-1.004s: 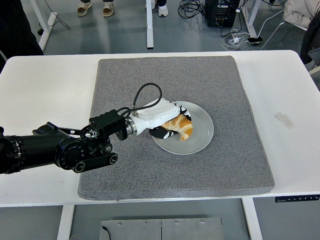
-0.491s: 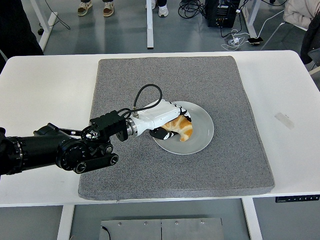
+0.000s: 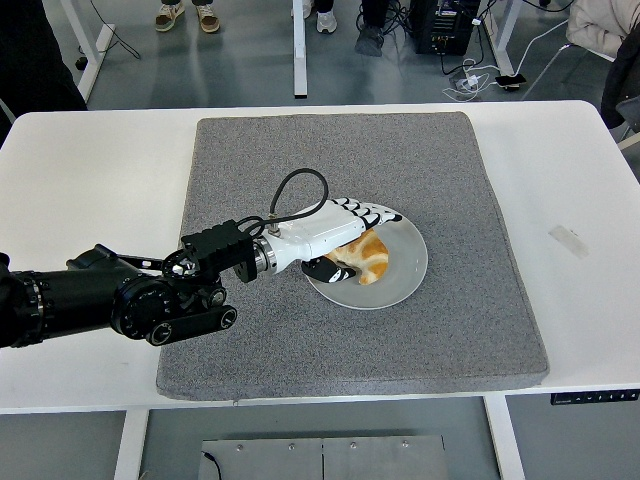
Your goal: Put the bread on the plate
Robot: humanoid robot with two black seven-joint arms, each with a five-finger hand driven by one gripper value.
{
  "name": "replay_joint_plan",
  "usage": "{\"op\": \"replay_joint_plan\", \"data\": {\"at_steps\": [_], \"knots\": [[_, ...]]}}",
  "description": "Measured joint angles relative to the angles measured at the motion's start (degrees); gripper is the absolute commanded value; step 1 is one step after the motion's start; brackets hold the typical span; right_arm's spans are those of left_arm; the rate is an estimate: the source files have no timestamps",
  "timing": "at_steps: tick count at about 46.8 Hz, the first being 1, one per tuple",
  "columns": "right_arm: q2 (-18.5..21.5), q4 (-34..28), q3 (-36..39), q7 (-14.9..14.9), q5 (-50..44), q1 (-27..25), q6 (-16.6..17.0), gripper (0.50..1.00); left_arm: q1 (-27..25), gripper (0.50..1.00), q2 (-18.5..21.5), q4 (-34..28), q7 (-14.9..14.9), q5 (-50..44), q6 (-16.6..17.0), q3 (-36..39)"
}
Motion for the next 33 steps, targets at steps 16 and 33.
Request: {"op": "replay_joint_plan", "data": {"at_steps": [16,33], "knots": [[0.0,0.0,0.0,0.0,0.0,0.0,0.0,1.0,-1.1,0.948,2.3,-2.9,-4.4,-0.2,0.0,-0.1],[0.0,0.0,0.0,0.0,0.0,0.0,0.0,1.0,-1.8,0.948,5.6,-4.3,-6.4,-1.6,0.0,-5.4]]}}
